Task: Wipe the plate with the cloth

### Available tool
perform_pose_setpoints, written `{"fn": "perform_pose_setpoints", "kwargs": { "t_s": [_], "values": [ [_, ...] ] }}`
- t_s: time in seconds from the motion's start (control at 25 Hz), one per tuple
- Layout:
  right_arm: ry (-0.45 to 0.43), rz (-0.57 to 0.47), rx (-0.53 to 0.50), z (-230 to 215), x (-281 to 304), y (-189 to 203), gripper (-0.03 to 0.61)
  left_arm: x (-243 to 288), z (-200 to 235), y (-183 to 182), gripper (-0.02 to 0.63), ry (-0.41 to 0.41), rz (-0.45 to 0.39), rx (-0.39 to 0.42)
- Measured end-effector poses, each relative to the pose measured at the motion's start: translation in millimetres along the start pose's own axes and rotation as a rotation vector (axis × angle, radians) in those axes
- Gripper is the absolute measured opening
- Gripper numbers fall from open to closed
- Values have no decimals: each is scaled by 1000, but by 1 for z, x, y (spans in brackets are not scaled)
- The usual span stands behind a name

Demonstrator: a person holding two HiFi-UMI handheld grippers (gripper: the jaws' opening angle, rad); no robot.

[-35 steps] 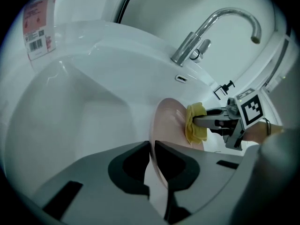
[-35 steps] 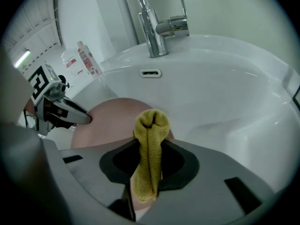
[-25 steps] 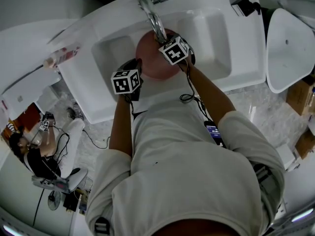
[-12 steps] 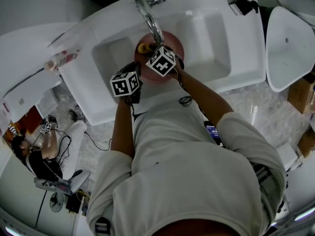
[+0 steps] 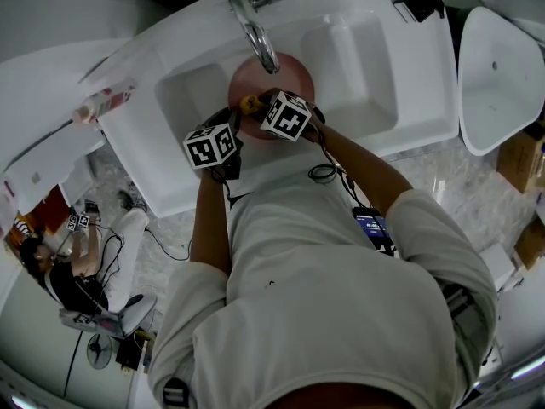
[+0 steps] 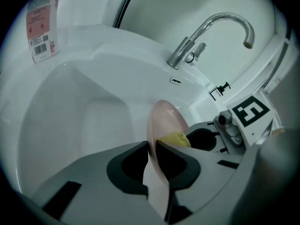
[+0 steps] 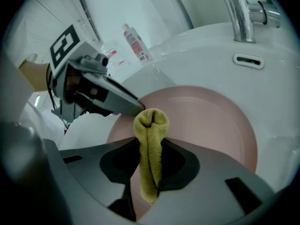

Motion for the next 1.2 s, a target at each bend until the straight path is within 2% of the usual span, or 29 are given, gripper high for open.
{"fn": "perform_pose_setpoints", "kwargs": {
  "t_s": [0.32,0.48,0.56,0.76,0.92,1.12,1.2],
  "values": [
    [-127,193,-132,22,0,54,95,2,5,6,67,-25,25,6],
    [-120,256,-184,13,-8,72,95,2,7,11,67,-32,29,1],
    [-102,270,-172,3,-12,80,95,2,7,13,67,-31,29,-5],
    [-46,280,-1,-31,-28,91,95,3,5,16,70,-22,33,-7],
    [88,167,76,-73,-39,73,95,4,-1,18,74,-6,42,1],
    [230,72,321,-121,-53,57,97,9,-14,20,84,19,57,40],
    [268,31,381,-134,-57,47,97,10,-18,20,86,24,58,47]
  ]
}}
Point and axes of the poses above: the fingertips, and each gripper's own axes: x forward along the fingers, z to its left, y out of its underside, the point moved 1 cm from there along -x, backward along the fingers, and after that the axes turned 4 degrees about x, right-handed, at the moved point
